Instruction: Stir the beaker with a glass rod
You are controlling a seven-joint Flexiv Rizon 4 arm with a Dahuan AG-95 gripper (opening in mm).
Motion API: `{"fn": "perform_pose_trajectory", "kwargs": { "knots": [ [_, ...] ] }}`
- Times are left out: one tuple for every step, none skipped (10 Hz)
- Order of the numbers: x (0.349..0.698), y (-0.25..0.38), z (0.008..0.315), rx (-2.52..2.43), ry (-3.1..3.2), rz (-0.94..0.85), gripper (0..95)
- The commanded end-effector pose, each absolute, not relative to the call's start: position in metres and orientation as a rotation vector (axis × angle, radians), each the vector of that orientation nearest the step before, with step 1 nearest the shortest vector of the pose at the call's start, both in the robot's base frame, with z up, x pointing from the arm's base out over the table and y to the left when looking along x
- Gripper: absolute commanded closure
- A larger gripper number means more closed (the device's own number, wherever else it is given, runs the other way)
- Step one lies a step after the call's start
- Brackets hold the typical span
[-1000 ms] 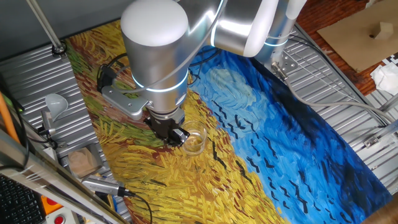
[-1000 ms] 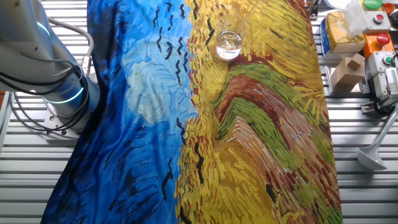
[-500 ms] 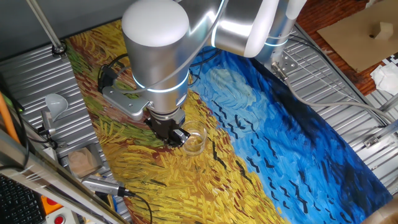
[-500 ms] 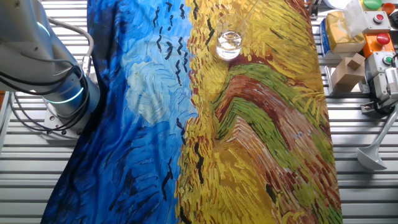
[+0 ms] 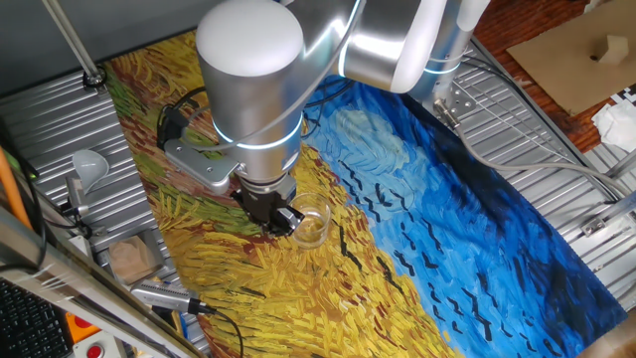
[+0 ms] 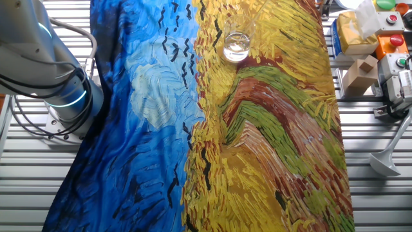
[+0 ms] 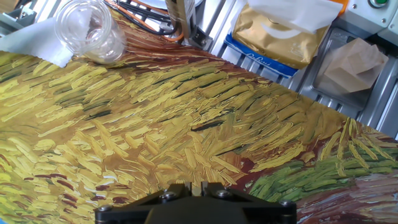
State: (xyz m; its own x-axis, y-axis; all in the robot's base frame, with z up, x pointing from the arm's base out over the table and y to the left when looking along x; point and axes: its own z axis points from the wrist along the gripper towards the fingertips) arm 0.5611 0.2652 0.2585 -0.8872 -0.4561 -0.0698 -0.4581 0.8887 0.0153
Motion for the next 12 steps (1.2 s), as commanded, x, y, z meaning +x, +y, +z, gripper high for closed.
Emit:
{"fn": "perform_pose_trajectory", "kwargs": {
  "knots": [
    [0.561, 0.265, 0.258, -0.725, 2.989, 0.049, 95.0],
    [0.561, 0.265, 0.258, -0.726, 2.989, 0.050, 76.0],
    [0.561, 0.265, 0.258, -0.727, 2.988, 0.053, 76.0],
    [0.561, 0.266, 0.258, -0.727, 2.988, 0.053, 76.0],
    [0.561, 0.266, 0.258, -0.727, 2.988, 0.052, 76.0],
    [0.561, 0.266, 0.258, -0.727, 2.989, 0.052, 76.0],
    [0.561, 0.266, 0.258, -0.729, 2.989, 0.054, 76.0],
    [0.561, 0.265, 0.258, -0.732, 2.990, 0.053, 76.0],
    [0.561, 0.265, 0.259, -0.733, 2.990, 0.053, 76.0],
    [0.561, 0.261, 0.260, -0.741, 2.989, 0.053, 76.0],
    [0.562, 0.255, 0.260, -0.772, 2.977, 0.050, 95.0],
    [0.564, 0.245, 0.259, -0.805, 2.965, 0.054, 95.0]
  ]
}}
